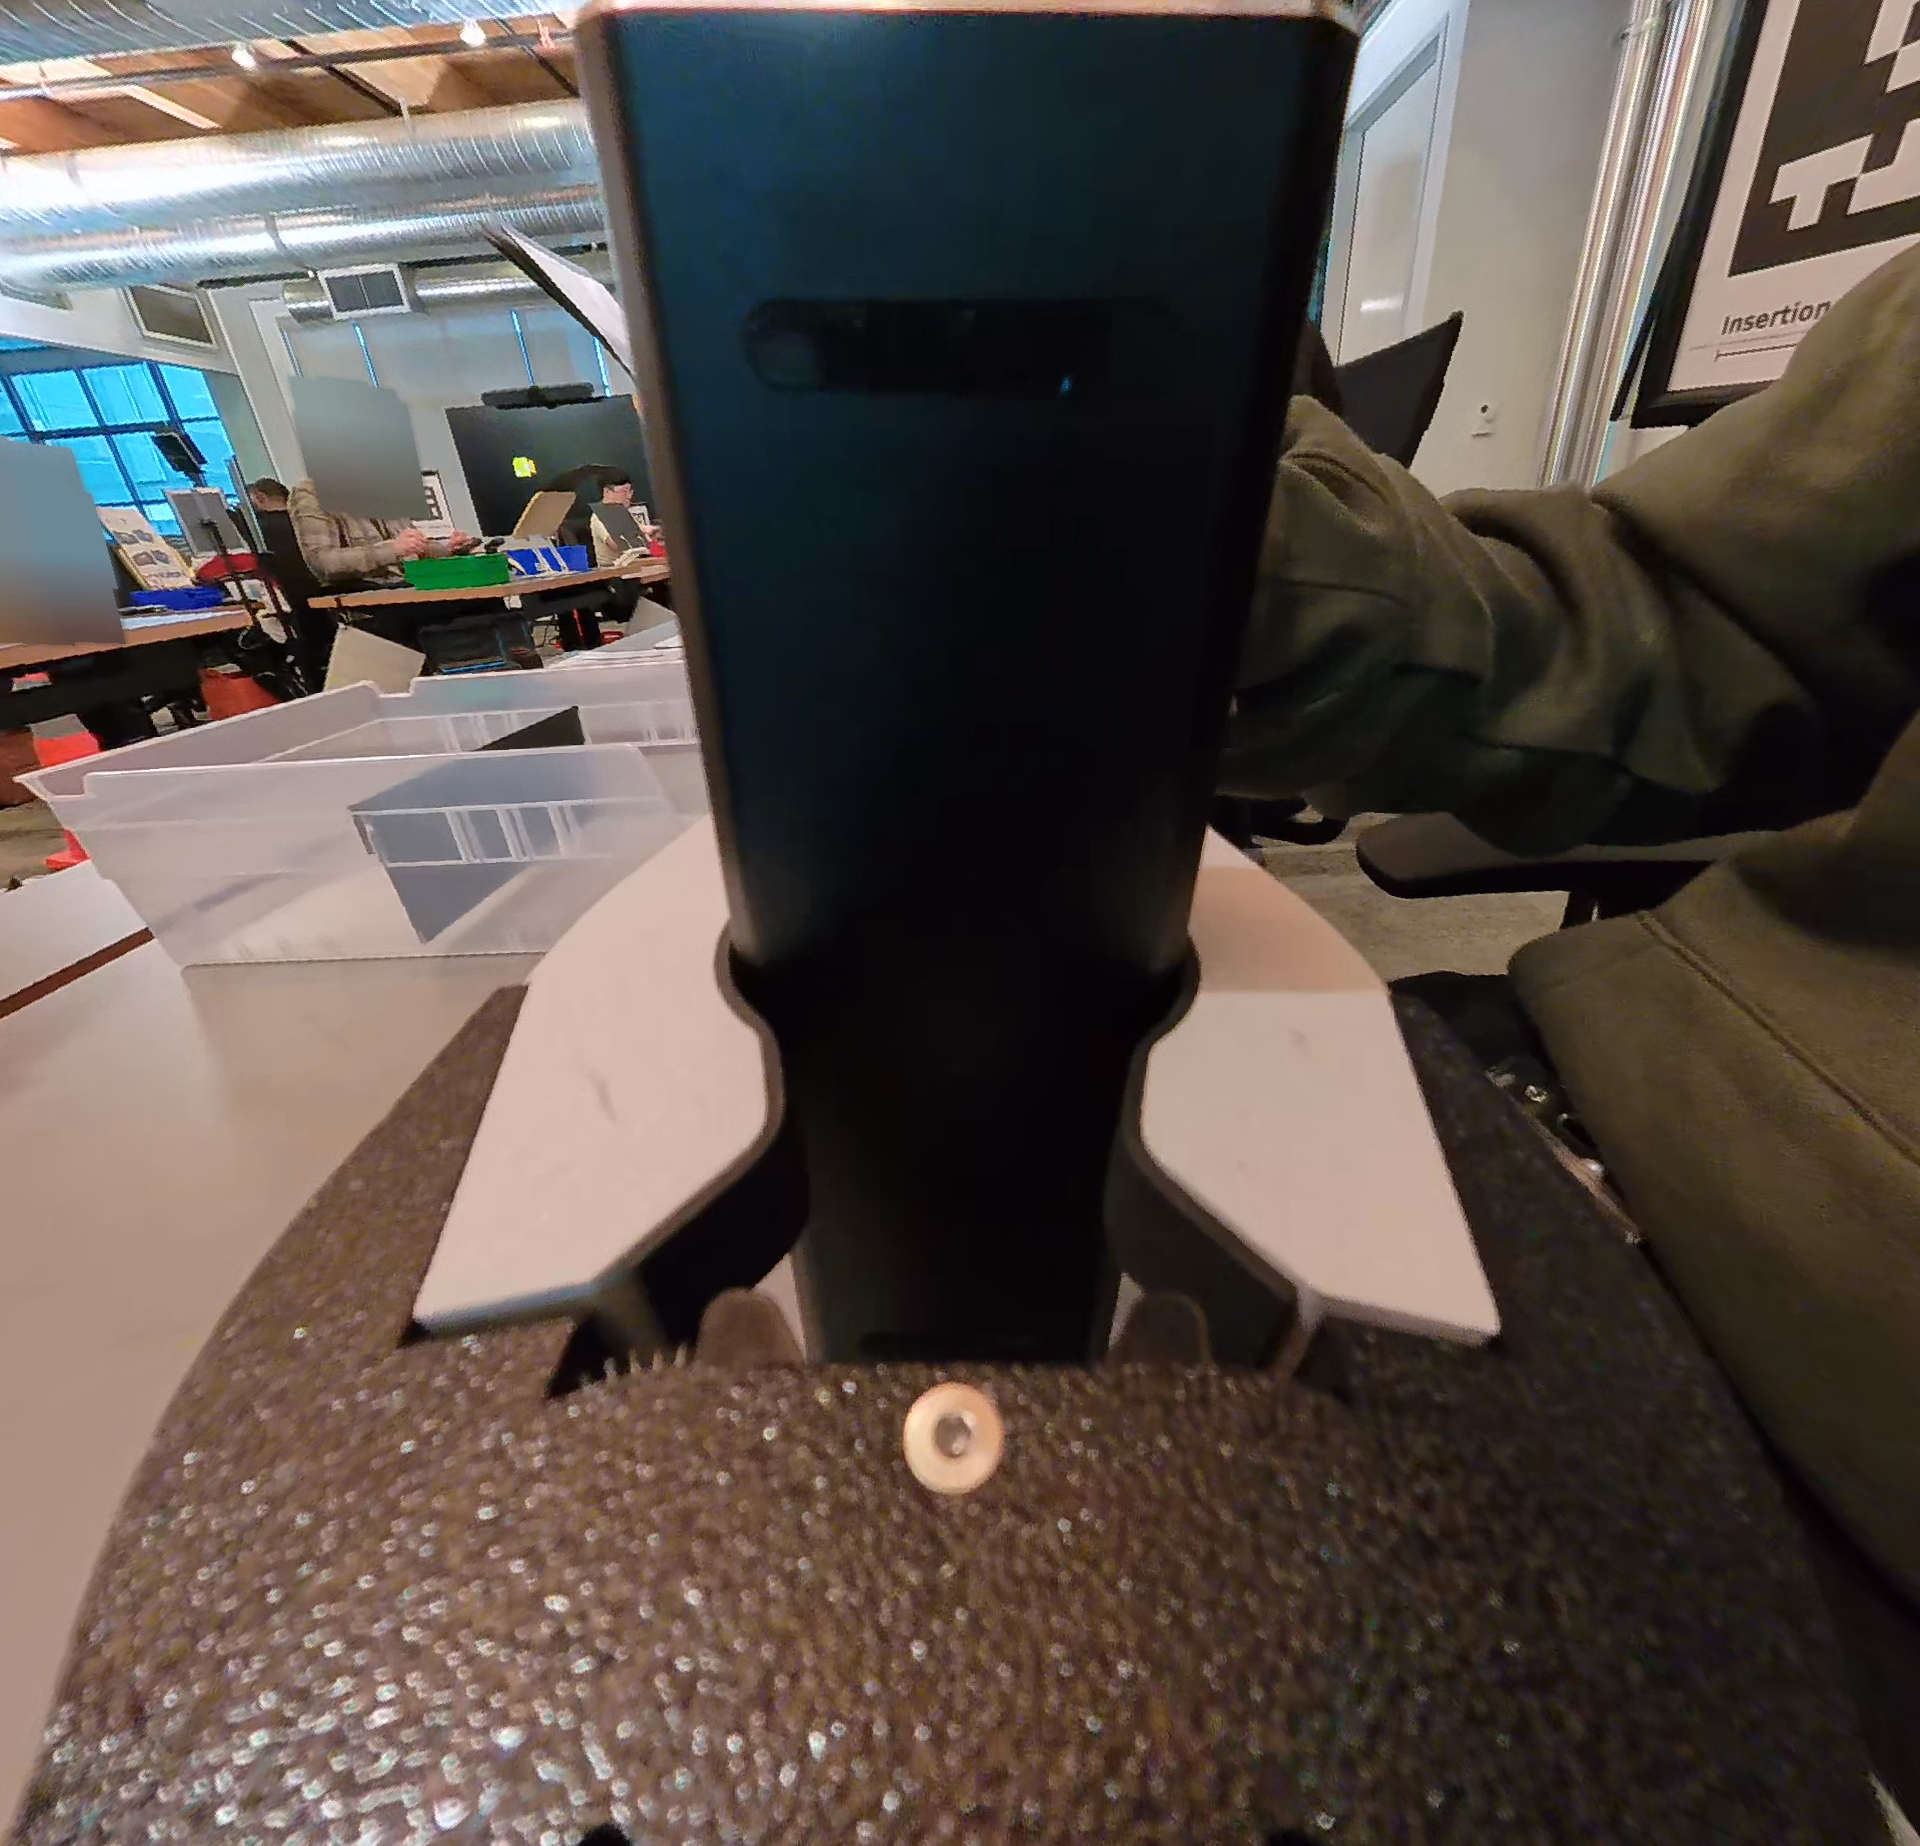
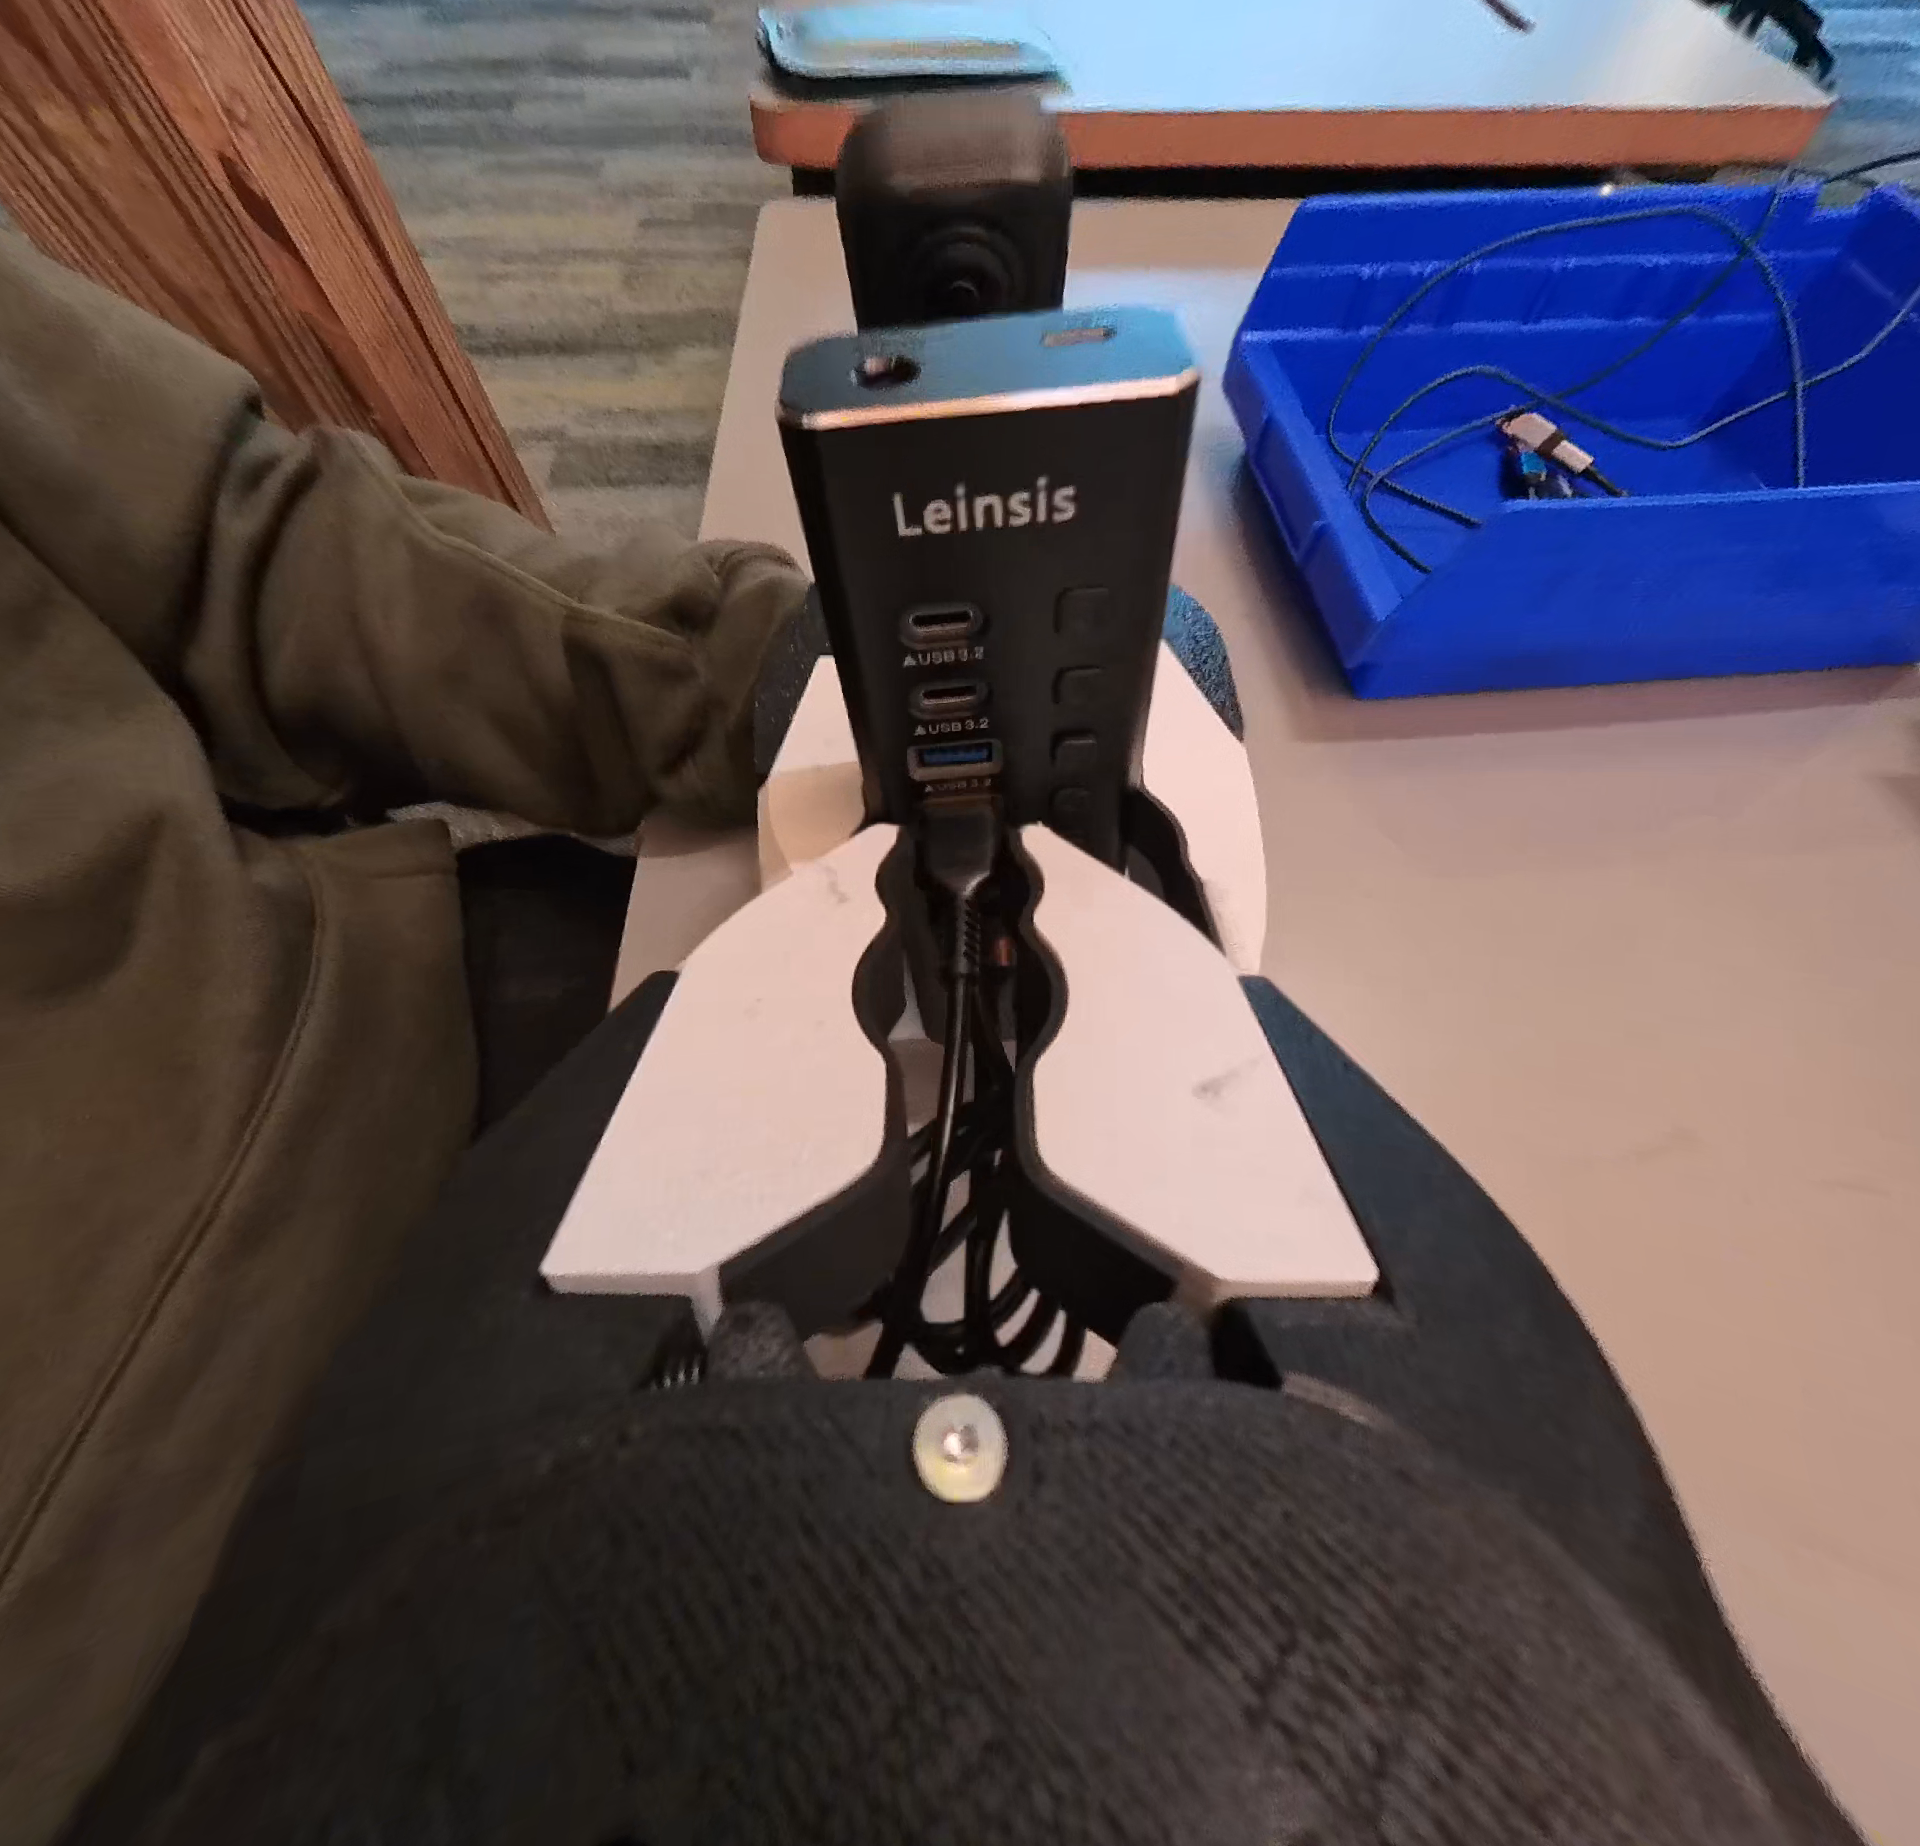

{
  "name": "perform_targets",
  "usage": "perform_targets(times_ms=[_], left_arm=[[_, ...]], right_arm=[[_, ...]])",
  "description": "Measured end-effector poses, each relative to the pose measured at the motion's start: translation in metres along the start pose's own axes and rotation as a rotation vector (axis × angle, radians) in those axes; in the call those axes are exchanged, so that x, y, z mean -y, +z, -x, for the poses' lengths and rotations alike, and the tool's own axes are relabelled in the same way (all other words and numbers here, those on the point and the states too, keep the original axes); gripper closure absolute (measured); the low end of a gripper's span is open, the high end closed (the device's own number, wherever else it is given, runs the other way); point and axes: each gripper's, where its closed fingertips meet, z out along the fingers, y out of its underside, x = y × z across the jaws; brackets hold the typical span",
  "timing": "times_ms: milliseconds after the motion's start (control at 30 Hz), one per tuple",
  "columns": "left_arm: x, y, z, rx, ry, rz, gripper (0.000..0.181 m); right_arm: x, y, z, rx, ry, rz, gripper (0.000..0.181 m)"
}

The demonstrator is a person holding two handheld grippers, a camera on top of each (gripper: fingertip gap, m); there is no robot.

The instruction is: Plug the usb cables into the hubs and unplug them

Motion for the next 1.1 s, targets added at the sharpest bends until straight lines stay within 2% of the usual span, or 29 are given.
perform_targets(times_ms=[267,567,633,667,700,800,833,867,933,967,1067,1100], left_arm=[[-0.003,-0.001,0.002,0.009,-0.004,-0.002,0.106],[-0.009,0.004,-0.001,0.014,0.029,0.035,0.106],[-0.009,0.003,0.0,0.013,0.016,0.032,0.11],[-0.009,0.003,-0.001,0.01,0.014,0.028,0.107],[-0.009,0.0,0.0,0.015,0.02,0.036,0.107],[-0.004,-0.011,0.012,0.071,0.015,0.024,0.107],[-0.001,-0.012,0.013,0.075,0.018,0.011,0.107],[0.001,-0.012,0.012,0.069,0.018,0.008,0.107],[0.001,-0.007,0.008,0.053,0.035,0.029,0.106],[0.0,-0.003,0.005,0.037,0.041,0.041,0.106],[-0.003,0.008,-0.003,0.006,0.042,0.063,0.107],[-0.004,0.011,-0.005,0.001,0.041,0.074,0.107]], right_arm=[[-0.002,0.001,-0.002,0.008,0.043,0.039,0.167],[-0.014,-0.007,0.0,-0.018,-0.037,0.246,0.167],[-0.013,-0.007,-0.001,-0.023,-0.034,0.227,0.168],[-0.01,-0.009,-0.001,-0.023,-0.02,0.197,0.174],[-0.003,-0.015,-0.003,-0.038,-0.019,0.146,0.181],[0.018,-0.036,-0.001,-0.044,-0.025,0.01,0.181],[0.021,-0.039,-0.003,-0.06,-0.015,-0.016,0.171],[0.026,-0.039,-0.005,-0.075,-0.006,-0.047,0.145],[0.037,-0.035,-0.015,-0.151,-0.012,-0.121,0.113],[0.041,-0.029,-0.014,-0.145,-0.029,-0.139,0.106],[0.039,-0.008,-0.009,-0.108,-0.069,-0.088,0.105],[0.038,-0.003,-0.002,-0.071,-0.114,-0.063,0.118]])
